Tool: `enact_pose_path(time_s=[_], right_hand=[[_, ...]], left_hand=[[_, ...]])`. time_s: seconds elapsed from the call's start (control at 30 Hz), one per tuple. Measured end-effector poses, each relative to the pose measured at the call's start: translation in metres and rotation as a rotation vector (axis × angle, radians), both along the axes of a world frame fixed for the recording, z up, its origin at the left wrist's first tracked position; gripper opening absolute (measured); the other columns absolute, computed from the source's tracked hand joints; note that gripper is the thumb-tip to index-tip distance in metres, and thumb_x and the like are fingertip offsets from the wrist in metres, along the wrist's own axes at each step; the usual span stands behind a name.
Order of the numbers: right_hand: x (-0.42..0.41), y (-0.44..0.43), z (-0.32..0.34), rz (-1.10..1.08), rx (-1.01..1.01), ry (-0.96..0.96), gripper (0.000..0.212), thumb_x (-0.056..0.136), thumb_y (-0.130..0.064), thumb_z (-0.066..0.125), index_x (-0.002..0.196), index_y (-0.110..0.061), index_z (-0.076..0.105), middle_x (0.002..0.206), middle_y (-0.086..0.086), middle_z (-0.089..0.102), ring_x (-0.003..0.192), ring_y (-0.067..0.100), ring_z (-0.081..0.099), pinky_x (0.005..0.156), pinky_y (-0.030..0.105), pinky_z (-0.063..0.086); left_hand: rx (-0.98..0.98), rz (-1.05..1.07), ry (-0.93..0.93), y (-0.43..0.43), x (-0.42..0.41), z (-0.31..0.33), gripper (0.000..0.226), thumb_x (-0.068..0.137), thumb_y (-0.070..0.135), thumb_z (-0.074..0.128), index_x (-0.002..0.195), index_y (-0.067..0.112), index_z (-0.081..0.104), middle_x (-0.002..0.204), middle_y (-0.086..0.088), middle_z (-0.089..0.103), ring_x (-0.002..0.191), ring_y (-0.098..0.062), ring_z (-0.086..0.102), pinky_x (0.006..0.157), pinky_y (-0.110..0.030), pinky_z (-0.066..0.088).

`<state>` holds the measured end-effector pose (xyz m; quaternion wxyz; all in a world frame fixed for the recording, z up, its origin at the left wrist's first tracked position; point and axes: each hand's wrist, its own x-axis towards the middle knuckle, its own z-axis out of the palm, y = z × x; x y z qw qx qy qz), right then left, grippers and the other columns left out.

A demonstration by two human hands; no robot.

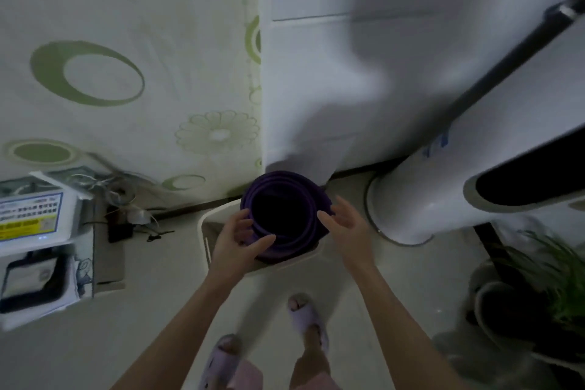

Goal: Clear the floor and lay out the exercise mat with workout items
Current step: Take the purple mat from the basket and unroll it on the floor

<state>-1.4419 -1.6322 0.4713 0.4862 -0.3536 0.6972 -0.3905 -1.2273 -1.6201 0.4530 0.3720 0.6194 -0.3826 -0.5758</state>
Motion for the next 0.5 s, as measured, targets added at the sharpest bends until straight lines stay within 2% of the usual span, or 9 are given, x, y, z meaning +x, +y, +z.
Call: enact_pose_path(time_s=[0.1, 0.17, 0.23, 0.27, 0.33, 0.4, 0.5], right_hand=[[-0.02, -0.035, -0.014, 0.123, 0.047, 0.0, 0.06, 0.081, -0.028, 0.073, 0.135, -0.019, 0.051, 0.122, -0.001, 0.061, 0.105, 0.008, 0.058, 0.082, 0.02, 0.047], [-0.028, -0.053, -0.023, 0.163, 0.067, -0.012, 0.059, 0.082, -0.024, 0.073, 0.135, -0.016, 0.051, 0.123, 0.001, 0.06, 0.109, 0.012, 0.057, 0.091, 0.028, 0.048], [-0.033, -0.072, -0.036, 0.229, 0.088, -0.021, 0.054, 0.082, -0.021, 0.073, 0.132, -0.018, 0.053, 0.12, -0.002, 0.059, 0.11, 0.012, 0.056, 0.095, 0.031, 0.048], [-0.035, -0.078, -0.044, 0.262, 0.091, -0.034, 0.047, 0.082, -0.019, 0.073, 0.126, -0.023, 0.055, 0.115, -0.007, 0.06, 0.109, 0.008, 0.058, 0.093, 0.028, 0.049], [-0.039, -0.089, -0.061, 0.3, 0.078, -0.049, 0.041, 0.081, -0.017, 0.074, 0.113, -0.035, 0.055, 0.105, -0.022, 0.057, 0.096, -0.01, 0.059, 0.08, 0.011, 0.048], [-0.041, -0.1, -0.077, 0.331, 0.084, -0.024, 0.052, 0.079, -0.023, 0.076, 0.124, -0.034, 0.051, 0.109, -0.026, 0.054, 0.092, -0.017, 0.056, 0.075, 0.008, 0.045], [-0.047, -0.118, -0.108, 0.385, 0.15, 0.034, 0.078, 0.076, -0.037, 0.077, 0.143, -0.029, 0.038, 0.135, -0.011, 0.045, 0.116, 0.001, 0.045, 0.087, 0.021, 0.039]], left_hand=[[0.056, 0.127, -0.046, -0.008, -0.021, -0.018, 0.065, 0.066, 0.018, 0.084, 0.124, 0.02, 0.054, 0.113, -0.005, 0.065, 0.103, -0.023, 0.063, 0.09, -0.043, 0.052], [0.081, 0.204, -0.041, -0.012, -0.033, -0.026, 0.064, 0.067, 0.016, 0.084, 0.124, 0.02, 0.054, 0.114, -0.003, 0.064, 0.104, -0.02, 0.062, 0.092, -0.04, 0.051], [0.109, 0.3, -0.052, -0.018, -0.042, -0.04, 0.065, 0.067, 0.014, 0.083, 0.125, 0.019, 0.054, 0.115, -0.003, 0.063, 0.103, -0.017, 0.062, 0.091, -0.037, 0.052], [0.12, 0.339, -0.054, -0.02, -0.046, -0.047, 0.065, 0.067, 0.014, 0.083, 0.124, 0.019, 0.053, 0.115, -0.002, 0.063, 0.102, -0.013, 0.062, 0.089, -0.033, 0.053], [0.135, 0.404, -0.054, -0.024, -0.051, -0.058, 0.065, 0.067, 0.015, 0.084, 0.123, 0.021, 0.052, 0.115, 0.005, 0.062, 0.097, 0.001, 0.062, 0.077, -0.015, 0.053], [0.139, 0.463, -0.056, -0.029, -0.054, -0.07, 0.073, 0.067, 0.014, 0.083, 0.13, 0.021, 0.046, 0.112, 0.019, 0.056, 0.09, 0.018, 0.057, 0.065, -0.003, 0.047], [0.159, 0.528, -0.04, -0.038, -0.06, -0.093, 0.083, 0.069, 0.01, 0.082, 0.138, 0.017, 0.037, 0.106, 0.031, 0.048, 0.085, 0.028, 0.052, 0.063, 0.001, 0.043]])
